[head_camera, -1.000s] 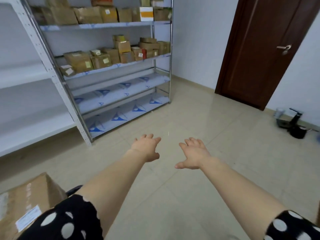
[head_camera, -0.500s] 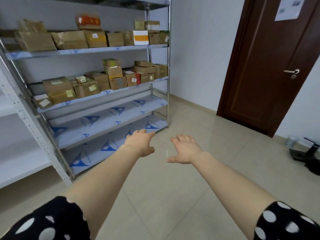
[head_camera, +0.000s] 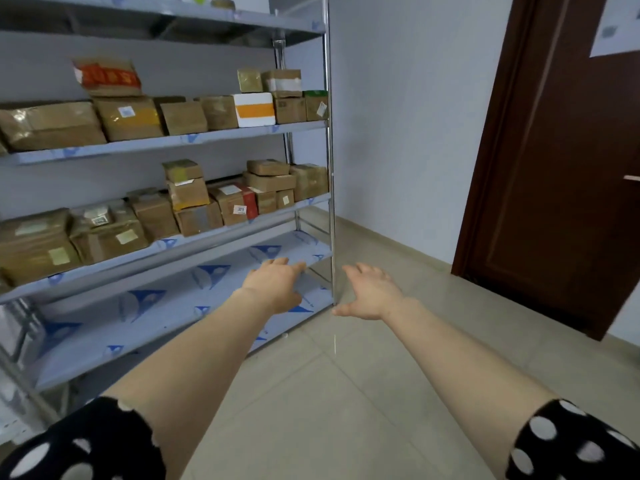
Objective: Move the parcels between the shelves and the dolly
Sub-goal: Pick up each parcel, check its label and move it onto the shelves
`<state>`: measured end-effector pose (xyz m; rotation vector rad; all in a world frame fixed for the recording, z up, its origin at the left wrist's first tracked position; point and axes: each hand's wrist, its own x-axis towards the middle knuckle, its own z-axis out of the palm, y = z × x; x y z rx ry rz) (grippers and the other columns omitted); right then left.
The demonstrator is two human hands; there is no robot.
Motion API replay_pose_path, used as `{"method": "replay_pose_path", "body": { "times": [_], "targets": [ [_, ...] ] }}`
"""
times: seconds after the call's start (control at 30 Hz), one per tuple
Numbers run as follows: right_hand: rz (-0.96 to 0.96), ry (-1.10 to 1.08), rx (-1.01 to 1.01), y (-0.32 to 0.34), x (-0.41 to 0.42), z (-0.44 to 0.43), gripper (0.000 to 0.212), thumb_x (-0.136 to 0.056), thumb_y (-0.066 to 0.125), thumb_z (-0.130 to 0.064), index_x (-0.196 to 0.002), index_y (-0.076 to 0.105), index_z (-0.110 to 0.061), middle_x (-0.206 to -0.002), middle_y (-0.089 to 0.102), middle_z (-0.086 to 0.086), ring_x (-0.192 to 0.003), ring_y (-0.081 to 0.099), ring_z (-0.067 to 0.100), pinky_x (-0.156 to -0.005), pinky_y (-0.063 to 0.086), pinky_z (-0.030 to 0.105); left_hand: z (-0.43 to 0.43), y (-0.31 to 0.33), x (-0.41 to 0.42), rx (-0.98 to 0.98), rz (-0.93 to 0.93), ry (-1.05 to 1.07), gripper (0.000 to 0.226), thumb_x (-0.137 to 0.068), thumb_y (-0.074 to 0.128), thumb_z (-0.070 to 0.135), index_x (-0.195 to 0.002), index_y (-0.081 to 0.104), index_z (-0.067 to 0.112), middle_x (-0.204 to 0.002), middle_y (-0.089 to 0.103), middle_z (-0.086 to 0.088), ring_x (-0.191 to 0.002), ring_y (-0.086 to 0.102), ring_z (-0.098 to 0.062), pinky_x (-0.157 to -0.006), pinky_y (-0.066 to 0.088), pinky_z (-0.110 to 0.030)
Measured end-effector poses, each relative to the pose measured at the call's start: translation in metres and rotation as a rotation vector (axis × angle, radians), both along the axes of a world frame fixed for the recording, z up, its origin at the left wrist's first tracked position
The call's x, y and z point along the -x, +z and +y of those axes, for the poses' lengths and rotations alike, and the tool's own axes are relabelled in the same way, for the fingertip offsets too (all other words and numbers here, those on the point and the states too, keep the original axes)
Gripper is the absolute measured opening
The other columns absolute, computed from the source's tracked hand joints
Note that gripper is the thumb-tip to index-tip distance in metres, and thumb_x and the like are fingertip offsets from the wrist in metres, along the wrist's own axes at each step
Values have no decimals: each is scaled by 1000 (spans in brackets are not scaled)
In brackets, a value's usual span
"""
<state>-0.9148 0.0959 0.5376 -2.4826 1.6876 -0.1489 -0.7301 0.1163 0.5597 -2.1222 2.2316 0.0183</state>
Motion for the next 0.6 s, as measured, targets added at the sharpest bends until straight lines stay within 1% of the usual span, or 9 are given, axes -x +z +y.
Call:
{"method": "replay_pose_path", "body": {
  "times": [0.07,0.13,0.3,0.37,0.47,0.53,0.6],
  "targets": [
    [0,25,-2,3,4,-44,87,-82,63,-55,-147,23,-15,-150,29,13,-138,28,30,-112,23,35,-47,2,0,9,-11,17,66,-92,56,31,-149,24,26,-151,28,-8,-138,27,-31,-109,34,-48],
    [-1,44,-10,2,4,-90,84,-83,62,-54,-146,25,-14,-151,28,13,-138,28,30,-111,23,34,-95,1,-3,3,-14,26,69,-93,55,33,-151,19,27,-152,25,-8,-139,26,-31,-109,33,-49],
    [18,48,-30,-11,-2,-207,82,-84,62,-55,-145,27,-14,-150,28,14,-138,27,31,-111,24,36,-219,-7,-12,13,-28,20,70,-94,53,34,-153,14,26,-153,24,-9,-139,27,-32,-110,32,-49],
    [38,49,-35,-13,-8,-259,85,-84,62,-55,-147,24,-14,-152,24,14,-140,24,30,-113,22,36,-273,-9,-16,23,-17,18,70,-95,52,33,-153,13,25,-155,21,-10,-140,25,-32,-111,31,-49],
    [52,51,-39,-7,-21,-341,90,-83,62,-56,-150,18,-14,-155,20,14,-142,21,30,-114,21,36,-355,-7,-23,17,22,28,69,-95,51,30,-153,13,24,-156,20,-10,-141,23,-32,-111,30,-49],
    [42,53,-39,-3,-29,-390,88,-83,63,-54,-150,20,-14,-153,23,14,-141,22,30,-113,21,35,-404,-6,-28,19,38,36,68,-95,51,29,-152,15,24,-156,20,-10,-140,24,-32,-111,30,-49],
    [37,63,-48,-1,-34,-436,85,-84,63,-52,-149,22,-14,-154,22,14,-141,22,30,-113,20,35,-452,-4,-32,25,48,45,65,-94,52,26,-151,21,23,-154,24,-11,-139,27,-32,-110,32,-49]
  ]
}}
